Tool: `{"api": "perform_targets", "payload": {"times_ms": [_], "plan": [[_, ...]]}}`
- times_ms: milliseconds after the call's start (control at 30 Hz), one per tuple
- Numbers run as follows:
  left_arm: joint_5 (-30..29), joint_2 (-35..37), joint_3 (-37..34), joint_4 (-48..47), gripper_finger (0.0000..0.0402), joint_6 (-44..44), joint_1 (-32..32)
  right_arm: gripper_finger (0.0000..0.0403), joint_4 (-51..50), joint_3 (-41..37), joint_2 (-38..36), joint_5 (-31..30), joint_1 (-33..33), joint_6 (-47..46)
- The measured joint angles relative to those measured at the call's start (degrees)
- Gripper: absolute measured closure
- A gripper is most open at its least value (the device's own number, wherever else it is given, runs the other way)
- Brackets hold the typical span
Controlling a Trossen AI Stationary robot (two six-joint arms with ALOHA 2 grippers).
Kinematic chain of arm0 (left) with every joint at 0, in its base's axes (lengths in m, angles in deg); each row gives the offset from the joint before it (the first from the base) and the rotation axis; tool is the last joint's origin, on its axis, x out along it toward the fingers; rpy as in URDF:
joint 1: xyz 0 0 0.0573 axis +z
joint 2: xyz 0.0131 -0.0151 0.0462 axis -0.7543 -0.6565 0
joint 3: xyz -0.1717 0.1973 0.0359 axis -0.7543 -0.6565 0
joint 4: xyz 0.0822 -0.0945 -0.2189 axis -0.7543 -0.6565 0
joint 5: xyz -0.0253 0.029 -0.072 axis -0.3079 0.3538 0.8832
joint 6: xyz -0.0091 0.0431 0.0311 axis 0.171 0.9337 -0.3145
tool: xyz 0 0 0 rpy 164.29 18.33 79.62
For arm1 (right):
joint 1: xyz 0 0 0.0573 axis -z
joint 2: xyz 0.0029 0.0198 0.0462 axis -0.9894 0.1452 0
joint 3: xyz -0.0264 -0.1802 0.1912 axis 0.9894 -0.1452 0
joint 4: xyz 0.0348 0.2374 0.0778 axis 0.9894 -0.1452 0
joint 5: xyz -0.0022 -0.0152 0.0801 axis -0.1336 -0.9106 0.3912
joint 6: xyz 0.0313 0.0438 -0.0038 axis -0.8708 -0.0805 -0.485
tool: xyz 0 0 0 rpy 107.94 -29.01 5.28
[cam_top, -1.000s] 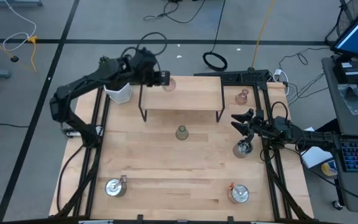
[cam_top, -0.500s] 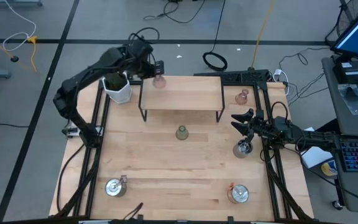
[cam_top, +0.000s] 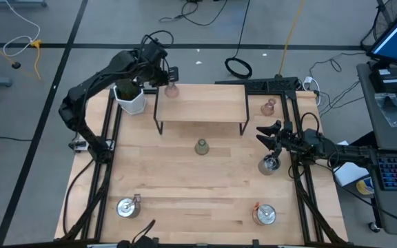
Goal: Pick & Place candle stick holders
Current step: Put the bottom pink candle holder on the shelf, then put the pink candle holder on the shelf
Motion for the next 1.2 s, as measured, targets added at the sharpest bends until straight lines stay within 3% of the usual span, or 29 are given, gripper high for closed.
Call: {"api": "perform_targets", "payload": {"times_ms": [733,1200], "plan": [[0.2,-2.4,0.0,0.5,0.0389,1.3,1.2,0.0181,0.0,0.0,0.0,0.0,0.0,0.0],[-0.9,-2.6,0.0,0.0,0.0326,2.3,1.2,0.0181,0.0,0.0,0.0,0.0,0.0,0.0]]}}
